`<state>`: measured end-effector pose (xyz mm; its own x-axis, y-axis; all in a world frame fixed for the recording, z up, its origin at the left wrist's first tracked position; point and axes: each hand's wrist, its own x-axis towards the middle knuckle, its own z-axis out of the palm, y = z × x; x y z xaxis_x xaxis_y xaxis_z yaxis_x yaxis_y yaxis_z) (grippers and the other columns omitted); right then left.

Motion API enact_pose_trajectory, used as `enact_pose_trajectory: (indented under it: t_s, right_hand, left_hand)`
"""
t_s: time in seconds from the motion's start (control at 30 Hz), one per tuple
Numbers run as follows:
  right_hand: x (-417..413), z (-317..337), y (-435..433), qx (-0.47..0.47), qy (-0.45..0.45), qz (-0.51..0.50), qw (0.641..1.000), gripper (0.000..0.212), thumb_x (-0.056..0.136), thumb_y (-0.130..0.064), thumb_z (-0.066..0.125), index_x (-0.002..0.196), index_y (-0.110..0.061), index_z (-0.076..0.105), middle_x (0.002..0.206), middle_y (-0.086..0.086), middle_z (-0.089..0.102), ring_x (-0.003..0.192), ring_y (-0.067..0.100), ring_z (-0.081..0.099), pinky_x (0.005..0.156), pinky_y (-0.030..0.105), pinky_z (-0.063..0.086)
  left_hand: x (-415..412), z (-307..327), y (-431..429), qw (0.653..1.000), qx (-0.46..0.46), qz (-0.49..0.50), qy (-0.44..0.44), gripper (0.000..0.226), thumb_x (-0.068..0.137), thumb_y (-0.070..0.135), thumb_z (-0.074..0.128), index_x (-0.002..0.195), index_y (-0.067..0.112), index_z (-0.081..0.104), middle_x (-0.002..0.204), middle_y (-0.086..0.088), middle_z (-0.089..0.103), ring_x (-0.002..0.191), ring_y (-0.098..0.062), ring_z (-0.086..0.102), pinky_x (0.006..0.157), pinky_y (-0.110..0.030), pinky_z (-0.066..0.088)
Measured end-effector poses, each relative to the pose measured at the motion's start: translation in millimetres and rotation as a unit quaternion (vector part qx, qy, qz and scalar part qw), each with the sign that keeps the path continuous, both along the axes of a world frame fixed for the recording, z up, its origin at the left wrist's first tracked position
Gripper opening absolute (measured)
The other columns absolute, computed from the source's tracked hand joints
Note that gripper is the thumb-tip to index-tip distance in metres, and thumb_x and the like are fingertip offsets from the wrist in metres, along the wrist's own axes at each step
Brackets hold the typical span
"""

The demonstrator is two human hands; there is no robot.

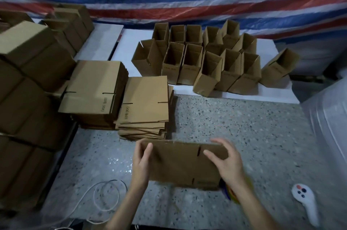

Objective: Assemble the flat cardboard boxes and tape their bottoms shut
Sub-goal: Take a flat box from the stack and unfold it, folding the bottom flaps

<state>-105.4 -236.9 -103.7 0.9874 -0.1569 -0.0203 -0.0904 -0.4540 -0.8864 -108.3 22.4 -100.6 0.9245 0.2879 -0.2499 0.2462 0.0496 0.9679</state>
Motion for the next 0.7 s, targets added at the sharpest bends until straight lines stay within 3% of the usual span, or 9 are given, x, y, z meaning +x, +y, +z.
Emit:
enact_pose_trajectory:
  t_s: [0.07,0.17,0.3,0.4,0.5,0.63,0.7]
  right_hand:
    - [-18.7,-23.7,3.3,-0.055,0.029,-0.023,0.998,0.024,0.078,-0.036,0.083,0.095,-0.042,0.067,0.109,-0.010,0.058,0.110,0.016,0.059,0.090,0.024,0.043]
    - [-39.1,-48.3,7.6,-0.146,0.056,-0.053,0.986,0.034,0.080,-0.032,0.083,0.111,-0.023,0.073,0.111,-0.002,0.051,0.110,0.026,0.058,0.092,0.027,0.043]
    - [-41.4,-46.7,18.0,-0.220,0.047,-0.104,0.969,0.055,0.071,-0.044,0.087,0.116,-0.018,0.072,0.124,0.006,0.054,0.111,0.027,0.059,0.081,0.036,0.054]
    - [-38.2,-43.3,28.3,-0.240,0.063,-0.119,0.961,0.055,0.071,-0.050,0.084,0.113,-0.018,0.069,0.136,0.008,0.051,0.116,0.029,0.060,0.078,0.038,0.055]
    - [-35.2,-43.7,31.4,-0.234,0.065,-0.116,0.963,0.054,0.073,-0.047,0.084,0.115,-0.017,0.068,0.145,0.008,0.047,0.119,0.030,0.059,0.078,0.038,0.055]
    - [-35.4,-43.6,28.5,-0.215,0.022,-0.081,0.973,0.048,0.069,-0.034,0.089,0.109,-0.013,0.072,0.139,0.011,0.053,0.118,0.032,0.060,0.076,0.038,0.057]
    - [-34.1,-40.8,29.3,-0.209,0.013,-0.085,0.974,0.050,0.067,-0.030,0.087,0.111,-0.014,0.069,0.140,0.011,0.053,0.123,0.032,0.057,0.083,0.037,0.055]
  left_hand:
    - [-9.4,-28.2,-8.0,0.995,0.024,-0.011,0.096,0.025,0.099,0.045,0.053,0.101,0.022,0.063,0.101,0.001,0.065,0.103,-0.018,0.061,0.083,-0.030,0.047]
    - [-20.5,-53.7,-18.0,0.983,0.057,0.013,0.172,0.028,0.100,0.048,0.052,0.096,0.022,0.063,0.100,-0.002,0.065,0.097,-0.016,0.061,0.076,-0.031,0.048]
    - [-20.1,-50.4,-24.7,0.983,0.059,0.044,0.166,0.023,0.100,0.046,0.053,0.095,0.026,0.062,0.096,0.006,0.063,0.091,-0.004,0.056,0.072,-0.022,0.044]
    - [-22.1,-45.4,-28.8,0.984,0.059,0.059,0.159,0.020,0.101,0.044,0.053,0.095,0.026,0.062,0.096,0.007,0.062,0.089,-0.002,0.055,0.072,-0.028,0.044]
    - [-26.5,-42.2,-28.1,0.983,0.056,0.066,0.163,0.020,0.101,0.042,0.053,0.097,0.025,0.062,0.098,0.006,0.062,0.091,-0.004,0.055,0.078,-0.035,0.042]
    - [-31.1,-42.2,-20.3,0.985,0.048,0.067,0.149,0.021,0.100,0.038,0.056,0.094,0.021,0.066,0.097,-0.004,0.066,0.096,-0.018,0.060,0.082,-0.039,0.045]
    - [-31.7,-41.9,-18.5,0.987,0.040,0.061,0.141,0.020,0.100,0.035,0.057,0.094,0.019,0.068,0.098,-0.007,0.067,0.099,-0.022,0.061,0.087,-0.041,0.048]
